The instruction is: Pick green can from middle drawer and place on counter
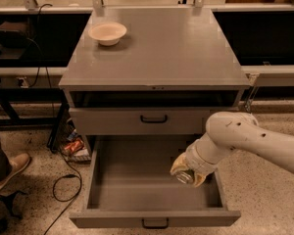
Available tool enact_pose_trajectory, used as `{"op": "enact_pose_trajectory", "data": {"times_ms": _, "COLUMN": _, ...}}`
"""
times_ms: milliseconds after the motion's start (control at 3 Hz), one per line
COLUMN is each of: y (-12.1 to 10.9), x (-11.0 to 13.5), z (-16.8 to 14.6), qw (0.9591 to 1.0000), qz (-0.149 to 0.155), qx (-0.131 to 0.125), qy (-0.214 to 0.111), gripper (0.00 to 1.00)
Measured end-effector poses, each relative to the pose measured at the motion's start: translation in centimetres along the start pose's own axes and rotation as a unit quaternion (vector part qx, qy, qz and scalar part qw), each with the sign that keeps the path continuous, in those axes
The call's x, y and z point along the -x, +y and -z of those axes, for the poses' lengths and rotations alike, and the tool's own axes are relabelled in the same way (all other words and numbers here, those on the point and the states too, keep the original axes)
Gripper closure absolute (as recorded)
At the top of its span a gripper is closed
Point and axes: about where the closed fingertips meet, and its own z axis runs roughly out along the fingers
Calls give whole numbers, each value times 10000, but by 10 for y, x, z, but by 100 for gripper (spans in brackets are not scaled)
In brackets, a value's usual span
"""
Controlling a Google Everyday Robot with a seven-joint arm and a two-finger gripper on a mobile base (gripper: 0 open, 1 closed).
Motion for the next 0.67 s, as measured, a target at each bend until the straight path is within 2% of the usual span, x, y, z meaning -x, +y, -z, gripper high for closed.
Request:
{"op": "enact_pose_trajectory", "data": {"times_ms": 333, "y": 14, "x": -29, "z": 51, "qw": 9987, "qz": -297, "qx": -205, "qy": 353, "gripper": 100}}
{"op": "enact_pose_trajectory", "data": {"times_ms": 667, "y": 16, "x": -45, "z": 81, "qw": 9966, "qz": -412, "qx": -263, "qy": 657, "gripper": 100}}
